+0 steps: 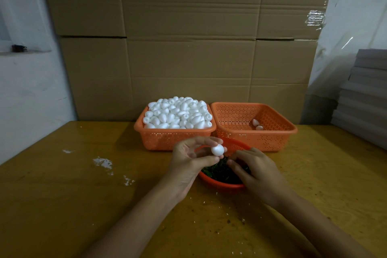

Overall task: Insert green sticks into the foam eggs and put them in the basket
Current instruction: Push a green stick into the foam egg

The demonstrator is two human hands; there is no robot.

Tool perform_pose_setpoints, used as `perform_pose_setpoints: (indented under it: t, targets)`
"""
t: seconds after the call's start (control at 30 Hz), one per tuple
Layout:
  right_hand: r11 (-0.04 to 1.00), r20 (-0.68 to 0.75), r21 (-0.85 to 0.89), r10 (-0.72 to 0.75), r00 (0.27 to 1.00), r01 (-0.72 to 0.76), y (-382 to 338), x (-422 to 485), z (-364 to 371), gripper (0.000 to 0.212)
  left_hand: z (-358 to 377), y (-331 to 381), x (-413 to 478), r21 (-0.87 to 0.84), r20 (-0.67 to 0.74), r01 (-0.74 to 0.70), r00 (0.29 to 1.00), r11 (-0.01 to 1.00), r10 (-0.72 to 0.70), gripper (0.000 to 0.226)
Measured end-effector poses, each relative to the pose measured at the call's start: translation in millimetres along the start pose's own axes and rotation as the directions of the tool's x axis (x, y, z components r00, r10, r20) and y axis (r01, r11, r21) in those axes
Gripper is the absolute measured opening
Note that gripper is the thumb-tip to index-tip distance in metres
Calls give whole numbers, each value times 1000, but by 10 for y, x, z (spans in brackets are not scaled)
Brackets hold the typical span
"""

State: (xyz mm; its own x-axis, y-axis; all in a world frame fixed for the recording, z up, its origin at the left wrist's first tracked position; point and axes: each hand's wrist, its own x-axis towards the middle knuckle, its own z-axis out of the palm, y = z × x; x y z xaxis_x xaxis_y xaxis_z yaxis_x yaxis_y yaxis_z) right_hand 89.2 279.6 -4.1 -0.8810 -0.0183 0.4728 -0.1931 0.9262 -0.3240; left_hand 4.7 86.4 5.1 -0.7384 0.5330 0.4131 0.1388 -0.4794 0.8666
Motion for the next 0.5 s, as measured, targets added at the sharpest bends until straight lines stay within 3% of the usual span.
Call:
perform_pose_setpoints:
  t: [0.5]
  targets:
    - [1000,0,1,0,1000,0,1,-3,-1,25,-9,-2,5,35,20,6,1000,999,-7,38]
